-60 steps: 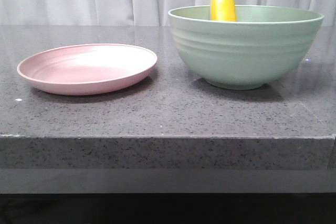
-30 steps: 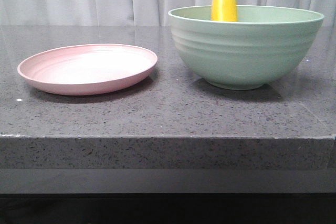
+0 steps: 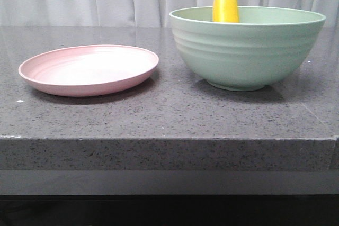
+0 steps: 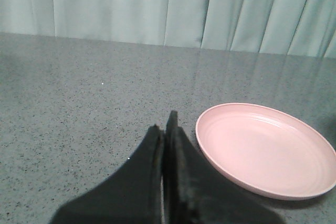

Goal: Transfer banana from pink plate to green bowl

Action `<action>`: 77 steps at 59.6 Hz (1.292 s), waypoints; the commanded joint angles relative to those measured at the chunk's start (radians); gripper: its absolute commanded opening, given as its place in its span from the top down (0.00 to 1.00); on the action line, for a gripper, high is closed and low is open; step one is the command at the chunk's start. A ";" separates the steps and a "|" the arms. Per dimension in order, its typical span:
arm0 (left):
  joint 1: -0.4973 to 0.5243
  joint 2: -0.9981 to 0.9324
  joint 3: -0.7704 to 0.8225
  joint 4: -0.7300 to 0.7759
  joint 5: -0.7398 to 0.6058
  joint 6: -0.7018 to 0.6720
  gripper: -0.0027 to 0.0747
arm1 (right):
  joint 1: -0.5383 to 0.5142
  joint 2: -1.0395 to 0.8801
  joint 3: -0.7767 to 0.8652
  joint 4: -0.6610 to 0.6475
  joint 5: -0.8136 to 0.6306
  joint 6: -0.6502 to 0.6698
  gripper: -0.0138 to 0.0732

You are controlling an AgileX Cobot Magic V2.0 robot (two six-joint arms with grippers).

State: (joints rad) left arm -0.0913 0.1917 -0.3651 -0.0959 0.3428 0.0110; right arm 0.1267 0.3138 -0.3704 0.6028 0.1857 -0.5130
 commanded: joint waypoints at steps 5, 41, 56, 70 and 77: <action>-0.002 -0.082 -0.005 -0.011 -0.046 -0.001 0.99 | -0.004 -0.039 -0.007 0.004 -0.061 -0.004 0.94; -0.002 -0.090 -0.005 -0.011 -0.044 -0.001 0.99 | -0.004 -0.039 -0.007 0.004 -0.062 -0.004 0.94; 0.007 -0.120 0.025 -0.011 -0.044 -0.001 0.99 | -0.004 -0.039 -0.007 0.004 -0.062 -0.004 0.94; 0.052 -0.213 0.174 -0.004 -0.060 -0.001 0.99 | -0.004 -0.039 -0.007 0.004 -0.061 -0.004 0.94; 0.058 -0.218 0.258 -0.004 -0.131 -0.001 0.99 | -0.004 -0.039 -0.007 0.004 -0.059 -0.004 0.94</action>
State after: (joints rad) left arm -0.0368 -0.0042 -0.1297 -0.0973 0.3451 0.0110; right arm 0.1267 0.2671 -0.3502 0.6028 0.1890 -0.5130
